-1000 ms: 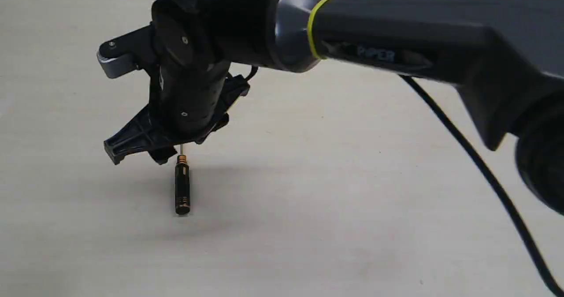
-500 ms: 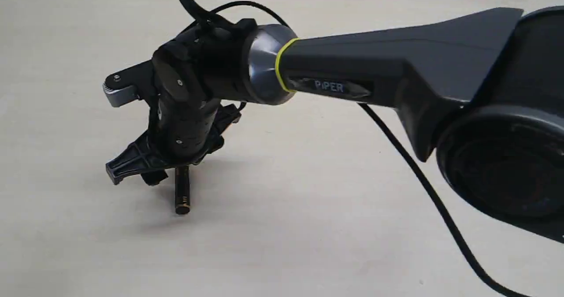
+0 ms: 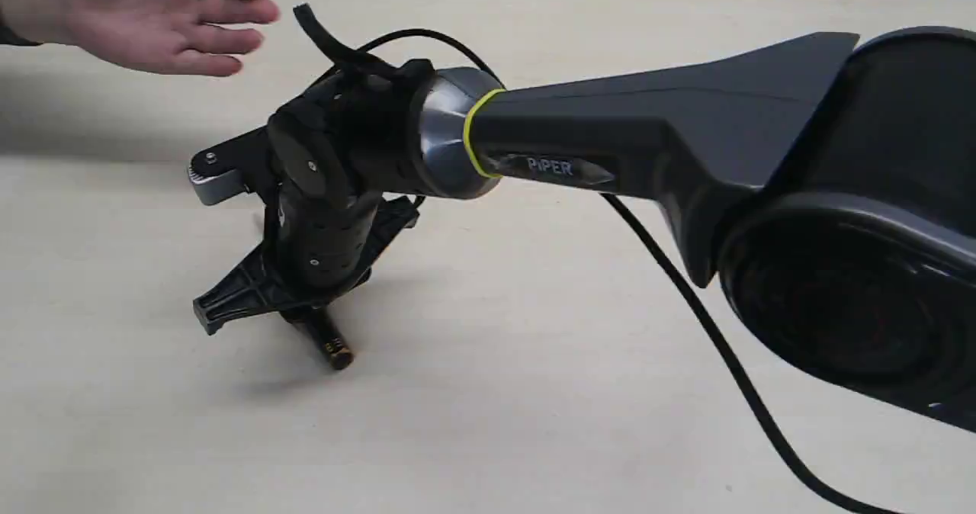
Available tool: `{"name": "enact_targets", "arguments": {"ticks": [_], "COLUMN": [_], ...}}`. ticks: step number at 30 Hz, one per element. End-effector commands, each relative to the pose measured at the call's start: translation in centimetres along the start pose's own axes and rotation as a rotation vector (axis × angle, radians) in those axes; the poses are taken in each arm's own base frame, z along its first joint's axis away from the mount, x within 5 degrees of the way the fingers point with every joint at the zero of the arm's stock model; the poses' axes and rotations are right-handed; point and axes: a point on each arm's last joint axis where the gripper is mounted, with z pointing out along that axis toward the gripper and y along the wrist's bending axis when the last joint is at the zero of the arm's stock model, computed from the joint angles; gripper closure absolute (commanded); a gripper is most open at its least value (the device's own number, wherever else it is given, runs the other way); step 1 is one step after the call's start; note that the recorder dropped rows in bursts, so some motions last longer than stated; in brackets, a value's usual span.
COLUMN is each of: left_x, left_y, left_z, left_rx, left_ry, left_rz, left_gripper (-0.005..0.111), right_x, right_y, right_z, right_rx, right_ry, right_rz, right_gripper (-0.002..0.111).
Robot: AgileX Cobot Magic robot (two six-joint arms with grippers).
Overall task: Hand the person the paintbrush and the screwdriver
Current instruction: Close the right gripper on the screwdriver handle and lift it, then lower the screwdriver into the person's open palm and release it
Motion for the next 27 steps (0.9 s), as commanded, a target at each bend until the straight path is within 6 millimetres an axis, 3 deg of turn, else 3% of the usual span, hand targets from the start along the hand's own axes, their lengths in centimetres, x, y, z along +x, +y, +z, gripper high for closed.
{"name": "enact_targets", "arguments": {"ticks": [1,7,10,16,21,24,27], "left_x": [0.0,0.0,0.0,0.0,0.0,0.0,0.0], "left_y": [-0.1,-0.1,-0.1,-0.1,-0.1,-0.1,-0.1], "left_z": [0.0,0.0,0.0,0.0,0.0,0.0,0.0], "left_rx": [0.009,0.009,0.009,0.009,0.009,0.009,0.009], "left_ry": [-0.006,-0.006,-0.006,-0.006,-0.006,-0.006,-0.006], "left_rz": [-0.002,-0.002,-0.002,-0.002,-0.002,-0.002,-0.002], "left_gripper": [0.107,0.107,0.107,0.107,0.107,0.107,0.107], "right_x": [0.3,0.8,0.5,-0.5,-1.3,-1.9,-2.7], "right_y": [-0.2,-0.4,0.0,0.6,1.0,1.1,1.1], "right_z": [-0.1,-0.7,-2.2,-7.1,-12.4,-14.7,-15.6], "right_rx": [0.037,0.059,0.042,0.001,-0.031,-0.042,-0.028], "right_ry": [0.034,0.094,0.073,-0.02,-0.164,-0.274,-0.376], "right_rz": [-0.026,-0.032,-0.039,-0.055,-0.09,-0.128,-0.155], "right_gripper": [0.1,0.104,0.104,0.104,0.104,0.104,0.104]}}
